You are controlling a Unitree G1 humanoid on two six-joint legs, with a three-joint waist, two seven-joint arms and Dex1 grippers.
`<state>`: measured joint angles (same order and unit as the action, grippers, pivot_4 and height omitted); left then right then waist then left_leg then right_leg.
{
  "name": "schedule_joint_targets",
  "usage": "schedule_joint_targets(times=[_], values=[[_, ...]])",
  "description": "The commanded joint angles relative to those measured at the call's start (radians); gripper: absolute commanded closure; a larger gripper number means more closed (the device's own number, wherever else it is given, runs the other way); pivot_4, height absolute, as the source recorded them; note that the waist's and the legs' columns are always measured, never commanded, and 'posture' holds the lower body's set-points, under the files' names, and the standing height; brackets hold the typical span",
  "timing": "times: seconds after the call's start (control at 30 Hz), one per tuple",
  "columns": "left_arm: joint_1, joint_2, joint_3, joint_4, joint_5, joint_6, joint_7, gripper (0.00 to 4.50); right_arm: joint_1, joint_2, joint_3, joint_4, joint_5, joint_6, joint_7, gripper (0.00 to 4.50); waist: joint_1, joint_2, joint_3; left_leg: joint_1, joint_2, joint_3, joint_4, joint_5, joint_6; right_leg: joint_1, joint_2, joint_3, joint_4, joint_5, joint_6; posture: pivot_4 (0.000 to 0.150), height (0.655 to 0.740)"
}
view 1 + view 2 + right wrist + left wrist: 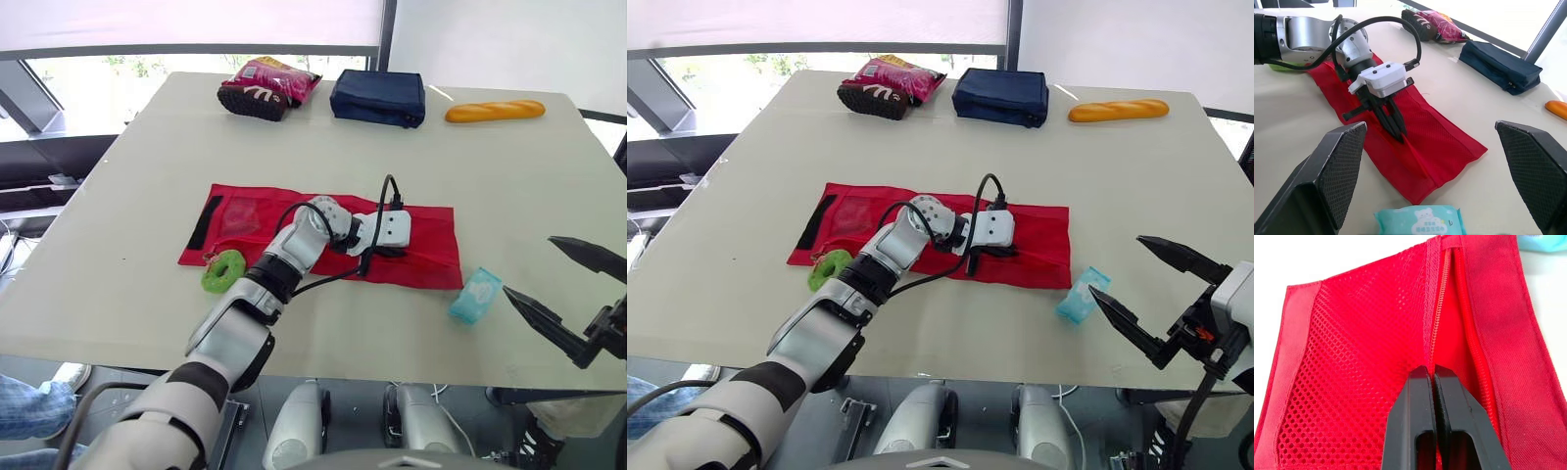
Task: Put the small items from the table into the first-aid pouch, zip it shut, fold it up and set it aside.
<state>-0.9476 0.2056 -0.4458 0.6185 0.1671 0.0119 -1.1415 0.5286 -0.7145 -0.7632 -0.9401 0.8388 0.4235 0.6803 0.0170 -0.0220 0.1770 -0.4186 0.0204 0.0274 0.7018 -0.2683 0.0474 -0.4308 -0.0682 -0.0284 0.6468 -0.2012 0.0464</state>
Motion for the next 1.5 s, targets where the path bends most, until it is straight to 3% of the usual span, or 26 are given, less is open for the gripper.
schedule_joint_targets(times=[0.03, 0.17, 0.27, 0.4, 0.63, 0.97, 1.2, 1.3, 1.43, 1.5], values=[[-0.034, -0.016, 0.036, 0.002, -0.038, 0.015, -0.005, 4.46, 0.012, 0.006, -0.022, -0.009, -0.008, -0.016, -0.002, 0.0, 0.0, 0.0, 0.0, 0.0, 0.0, 0.0, 0.0, 0.0, 0.0, 0.0, 0.0, 0.0, 0.0, 0.0, 0.0, 0.15, 0.7164], [-0.043, -0.021, 0.053, 0.022, -0.049, 0.011, 0.002, 4.46, 0.039, 0.02, 0.044, -0.031, -0.098, 0.02, -0.067, 0.0, 0.0, 0.0, 0.0, 0.0, 0.0, 0.0, 0.0, 0.0, 0.0, 0.0, 0.0, 0.0, 0.0, 0.0, 0.0, 0.15, 0.7164], [-0.052, -0.038, 0.075, 0.037, -0.067, 0.027, 0.014, 4.46, 0.048, 0.044, 0.187, -0.062, -0.236, 0.124, -0.234, 0.0, 0.0, 0.0, 0.0, 0.0, 0.0, 0.0, 0.0, 0.0, 0.0, 0.0, 0.0, 0.0, 0.0, 0.0, 0.0, 0.15, 0.7164], [-0.065, -0.06, 0.099, 0.064, -0.078, 0.053, 0.043, 4.46, -0.021, 0.149, 0.404, -0.099, -0.324, 0.302, -0.496, 0.0, 0.0, 0.001, -0.001, -0.001, 0.0, -0.001, 0.0, 0.0, 0.0, -0.001, 0.0, -0.001, 0.0, -0.002, -0.003, 0.15, 0.7164], [-0.078, -0.07, 0.104, 0.093, -0.067, 0.044, 0.065, 4.46, -0.161, 0.334, 0.663, -0.094, -0.442, 0.532, -0.809, 0.0, -0.001, 0.002, -0.001, -0.002, 0.0, -0.002, 0.0, 0.0, 0.0, -0.001, 0.0, -0.002, 0.0, -0.001, -0.003, 0.15, 0.7164], [-0.089, -0.067, 0.098, 0.11, -0.06, 0.02, 0.074, 4.46, -0.309, 0.545, 0.732, -0.055, -0.516, 0.745, -0.932, 0.0, -0.002, 0.002, -0.001, -0.005, -0.002, -0.005, 0.0, 0.0, 0.0, -0.002, 0.0, -0.002, 0.0, 0.001, 0.001, 0.15, 0.7164], [-0.099, -0.069, 0.1, 0.131, -0.059, 0.005, 0.082, 4.46, -0.323, 0.578, 0.726, -0.06, -0.57, 0.852, -0.946, 0.0, -0.003, 0.002, -0.001, -0.005, -0.002, -0.005, 0.0, 0.0, 0.0, -0.002, 0.001, -0.002, 0.0, 0.001, 0.001, 0.15, 0.7164], [-0.101, -0.069, 0.1, 0.135, -0.06, 0.001, 0.082, 4.5, -0.329, 0.575, 0.72, -0.066, -0.589, 0.861, -0.936, 0.85, -0.002, 0.002, -0.001, -0.005, -0.002, -0.005, 0.0, 0.0, 0.0, -0.002, 0.001, -0.002, 0.0, 0.001, 0.001, 0.15, 0.7164], [-0.104, -0.069, 0.1, 0.139, -0.059, -0.003, 0.082, 4.5, -0.329, 0.547, 0.71, -0.087, -0.608, 0.88, -0.915, 2.6, -0.003, 0.002, -0.001, -0.005, -0.002, -0.005, 0.0, 0.0, 0.0, -0.002, 0.001, -0.002, 0.0, 0.001, 0.001, 0.15, 0.7164], [-0.106, -0.068, 0.101, 0.141, -0.06, -0.003, 0.08, 4.5, -0.328, 0.519, 0.695, -0.103, -0.609, 0.886, -0.898, 2.77, -0.002, 0.002, -0.001, -0.005, -0.002, -0.005, 0.0, 0.0, 0.0, -0.002, 0.001, -0.002, 0.0, 0.001, 0.001, 0.15, 0.7164]])
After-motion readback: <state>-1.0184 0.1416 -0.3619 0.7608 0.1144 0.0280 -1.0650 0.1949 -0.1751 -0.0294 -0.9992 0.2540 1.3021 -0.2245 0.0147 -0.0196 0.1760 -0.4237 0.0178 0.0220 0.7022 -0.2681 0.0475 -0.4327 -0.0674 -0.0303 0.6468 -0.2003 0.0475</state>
